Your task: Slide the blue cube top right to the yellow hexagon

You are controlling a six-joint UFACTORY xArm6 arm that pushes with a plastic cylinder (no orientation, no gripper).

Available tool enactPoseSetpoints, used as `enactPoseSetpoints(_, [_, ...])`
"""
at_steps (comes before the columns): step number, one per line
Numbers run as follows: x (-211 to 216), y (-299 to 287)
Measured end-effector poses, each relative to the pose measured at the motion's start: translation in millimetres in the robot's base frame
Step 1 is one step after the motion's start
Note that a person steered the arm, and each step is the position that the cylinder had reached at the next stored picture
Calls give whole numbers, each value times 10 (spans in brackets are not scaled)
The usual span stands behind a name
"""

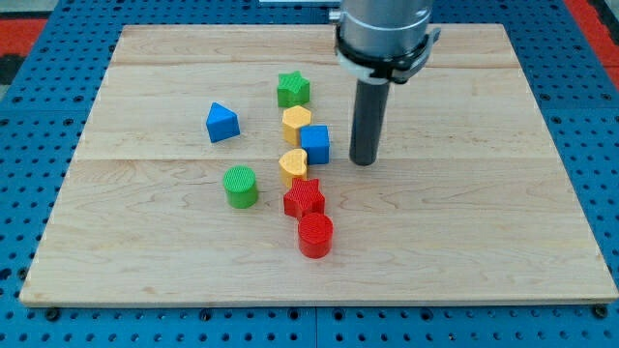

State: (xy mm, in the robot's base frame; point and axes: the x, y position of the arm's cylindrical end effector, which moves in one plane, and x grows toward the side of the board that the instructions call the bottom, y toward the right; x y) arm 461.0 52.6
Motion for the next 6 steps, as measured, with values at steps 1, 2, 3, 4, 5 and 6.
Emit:
enactPoseSetpoints(1, [338,-345])
enactPoseSetpoints(2, [145,-359])
enactPoseSetpoints(3, [-183,-359])
enactPoseSetpoints(4, [-539,-461])
enactPoseSetpoints(5, [-802,-371])
enactPoseSetpoints(6, [-1216,-682])
